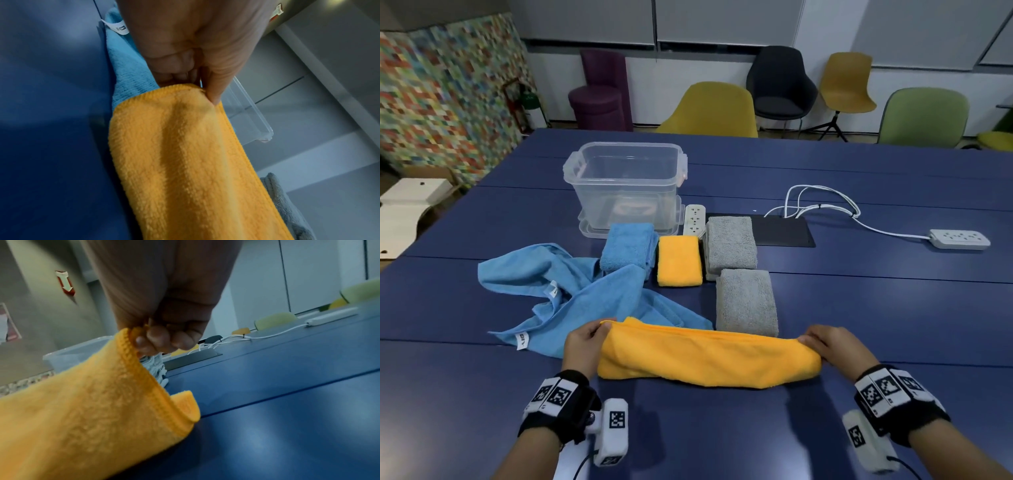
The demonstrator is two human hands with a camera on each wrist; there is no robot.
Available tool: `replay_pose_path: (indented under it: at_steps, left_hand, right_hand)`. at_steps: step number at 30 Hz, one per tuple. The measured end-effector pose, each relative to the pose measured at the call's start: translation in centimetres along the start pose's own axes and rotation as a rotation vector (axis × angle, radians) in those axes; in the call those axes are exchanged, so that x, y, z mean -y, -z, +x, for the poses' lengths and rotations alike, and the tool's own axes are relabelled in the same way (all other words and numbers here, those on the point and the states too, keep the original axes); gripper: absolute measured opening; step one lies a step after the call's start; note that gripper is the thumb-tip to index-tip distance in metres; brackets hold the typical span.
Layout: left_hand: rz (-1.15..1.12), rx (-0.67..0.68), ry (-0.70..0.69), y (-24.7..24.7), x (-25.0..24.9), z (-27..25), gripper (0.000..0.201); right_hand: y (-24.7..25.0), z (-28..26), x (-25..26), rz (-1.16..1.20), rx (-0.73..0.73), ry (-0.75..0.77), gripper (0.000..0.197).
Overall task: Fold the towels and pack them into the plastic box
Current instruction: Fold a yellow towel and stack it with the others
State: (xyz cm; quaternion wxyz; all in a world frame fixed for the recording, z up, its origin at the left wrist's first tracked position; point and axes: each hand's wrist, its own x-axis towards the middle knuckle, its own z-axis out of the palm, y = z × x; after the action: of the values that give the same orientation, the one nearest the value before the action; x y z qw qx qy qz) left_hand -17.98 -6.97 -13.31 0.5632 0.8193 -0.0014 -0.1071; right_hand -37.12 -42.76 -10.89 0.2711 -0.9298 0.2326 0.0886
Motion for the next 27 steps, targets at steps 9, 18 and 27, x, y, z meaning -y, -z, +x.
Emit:
replay_pose_path:
  at_steps: [9,18,27]
  left_hand:
    - [-0.036,0.024,-0.034,1.3,-0.9,0.3,0.029]
    - [0.296,0.019,-0.45,4.3,-4.3,-1.0,0.037]
    - [0.208,-0.006,-0.582,9.6,-9.3,-3.9,0.026]
  right_hand:
    - [1.7,0.4,0.6,0.043,0.11,0.106,0.024]
    - [6.9,-3.0,4.2,0.077,-0.095,0.171,0.014]
    - [12.0,-6.3,7.7,0.359,-0.102,0.353,0.059]
